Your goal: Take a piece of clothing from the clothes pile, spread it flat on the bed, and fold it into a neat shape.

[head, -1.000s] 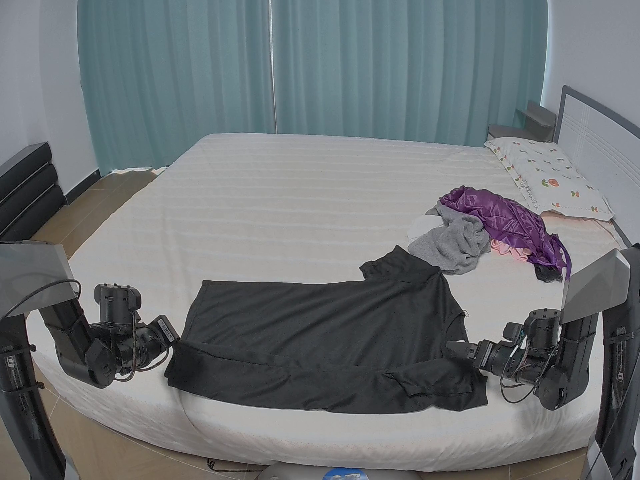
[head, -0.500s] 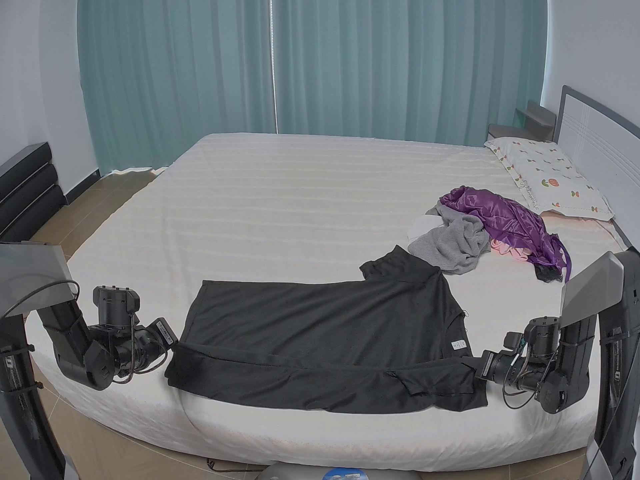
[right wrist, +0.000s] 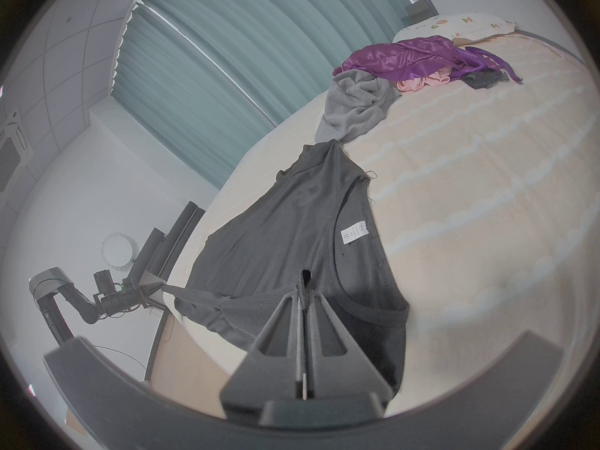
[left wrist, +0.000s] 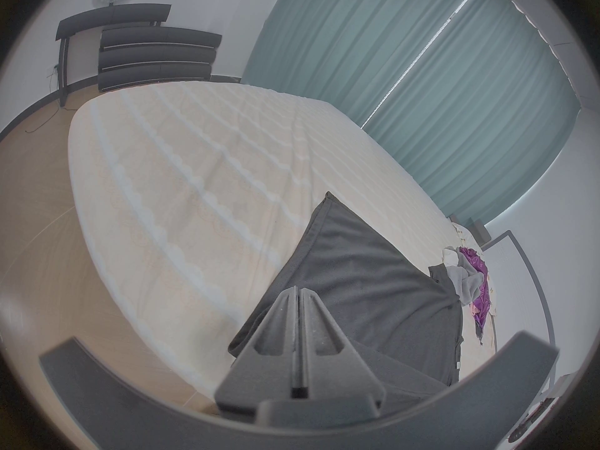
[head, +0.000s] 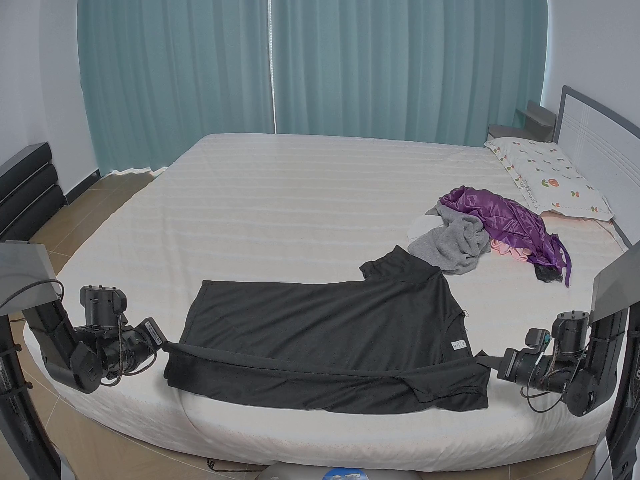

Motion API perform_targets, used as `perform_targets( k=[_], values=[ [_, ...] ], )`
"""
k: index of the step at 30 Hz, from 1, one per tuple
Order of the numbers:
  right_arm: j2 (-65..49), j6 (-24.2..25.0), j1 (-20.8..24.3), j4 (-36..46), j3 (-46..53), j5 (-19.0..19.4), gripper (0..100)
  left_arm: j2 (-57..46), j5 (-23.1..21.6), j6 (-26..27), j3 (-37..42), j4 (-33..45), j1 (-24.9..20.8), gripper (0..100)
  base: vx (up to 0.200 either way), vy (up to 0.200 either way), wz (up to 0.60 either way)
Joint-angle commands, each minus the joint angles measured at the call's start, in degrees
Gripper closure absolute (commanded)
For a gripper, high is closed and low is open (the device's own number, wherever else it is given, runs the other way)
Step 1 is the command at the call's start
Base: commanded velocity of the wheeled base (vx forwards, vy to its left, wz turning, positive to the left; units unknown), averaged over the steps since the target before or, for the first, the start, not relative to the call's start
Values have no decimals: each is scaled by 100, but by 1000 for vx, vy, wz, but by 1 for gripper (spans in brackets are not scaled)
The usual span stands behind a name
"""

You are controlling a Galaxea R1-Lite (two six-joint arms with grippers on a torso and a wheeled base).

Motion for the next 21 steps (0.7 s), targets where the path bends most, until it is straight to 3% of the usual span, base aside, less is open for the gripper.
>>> perform_targets(
  k=[1, 7, 21],
  values=[
    [-441, 1, -13, -76, 237, 34, 100, -219, 5, 23, 122, -5, 70, 100, 0, 0, 0],
    [-837, -8, -13, -76, 782, 43, 100, -632, 5, 252, 464, -5, 122, 100, 0, 0, 0],
    [-1513, 10, 57, 399, 791, 25, 100, -966, -4, 489, 886, -5, 166, 100, 0, 0, 0]
  ],
)
